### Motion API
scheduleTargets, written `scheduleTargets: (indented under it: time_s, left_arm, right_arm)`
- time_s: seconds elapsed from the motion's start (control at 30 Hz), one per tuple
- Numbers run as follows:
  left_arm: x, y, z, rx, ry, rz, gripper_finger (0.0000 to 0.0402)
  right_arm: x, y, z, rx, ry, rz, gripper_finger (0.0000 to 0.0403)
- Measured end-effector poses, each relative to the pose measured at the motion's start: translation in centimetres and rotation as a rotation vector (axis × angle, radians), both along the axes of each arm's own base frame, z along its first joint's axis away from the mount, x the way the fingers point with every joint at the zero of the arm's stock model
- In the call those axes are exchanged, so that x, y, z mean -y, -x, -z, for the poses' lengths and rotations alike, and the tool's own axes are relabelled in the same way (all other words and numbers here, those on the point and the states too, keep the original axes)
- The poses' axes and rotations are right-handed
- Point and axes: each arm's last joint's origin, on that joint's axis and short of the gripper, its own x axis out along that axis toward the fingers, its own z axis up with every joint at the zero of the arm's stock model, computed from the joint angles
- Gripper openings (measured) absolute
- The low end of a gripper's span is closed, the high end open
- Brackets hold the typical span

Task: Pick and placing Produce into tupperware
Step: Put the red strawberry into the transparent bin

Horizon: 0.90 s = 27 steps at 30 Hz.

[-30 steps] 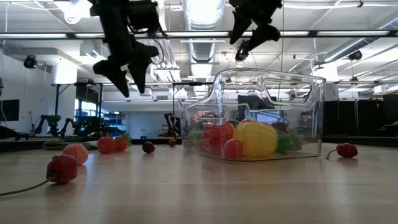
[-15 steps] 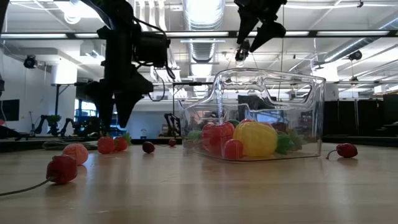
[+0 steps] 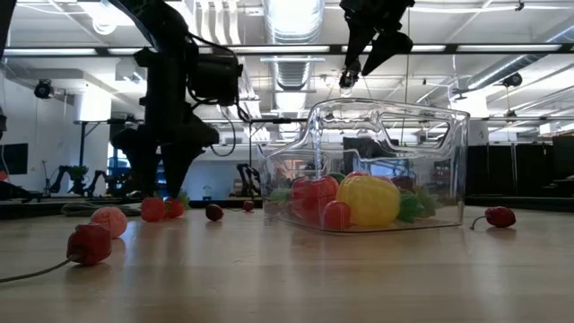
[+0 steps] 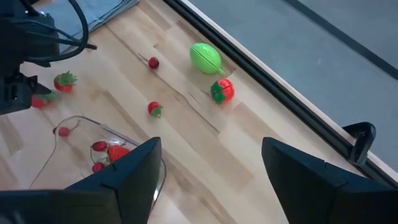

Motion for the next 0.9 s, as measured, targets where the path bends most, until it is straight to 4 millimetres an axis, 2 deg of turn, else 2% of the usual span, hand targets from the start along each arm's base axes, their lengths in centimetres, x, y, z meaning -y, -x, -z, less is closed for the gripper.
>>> scheduleTargets:
  time_s: [0.27, 0.57, 0.9]
  left_arm:
    - [0.0, -0.2, 1.7, 0.104, 0.001, -0.006, 0.0254]
    - [0.0, -0.1, 1.9, 0.093, -0.031, -0.011, 0.0251]
    - [0.1, 0.9, 3.2, 0.051, -0.043, -0.013, 0.0198]
  right_arm:
    - [0.0, 0.0, 0.0, -0.005, 0.005, -0.008, 0.0266]
    - [0.0, 0.0, 0.0, -0.005, 0.004, -0.007, 0.0267]
    - [0.0, 0.0, 0.0, -0.004, 0.003, -0.006, 0.0267]
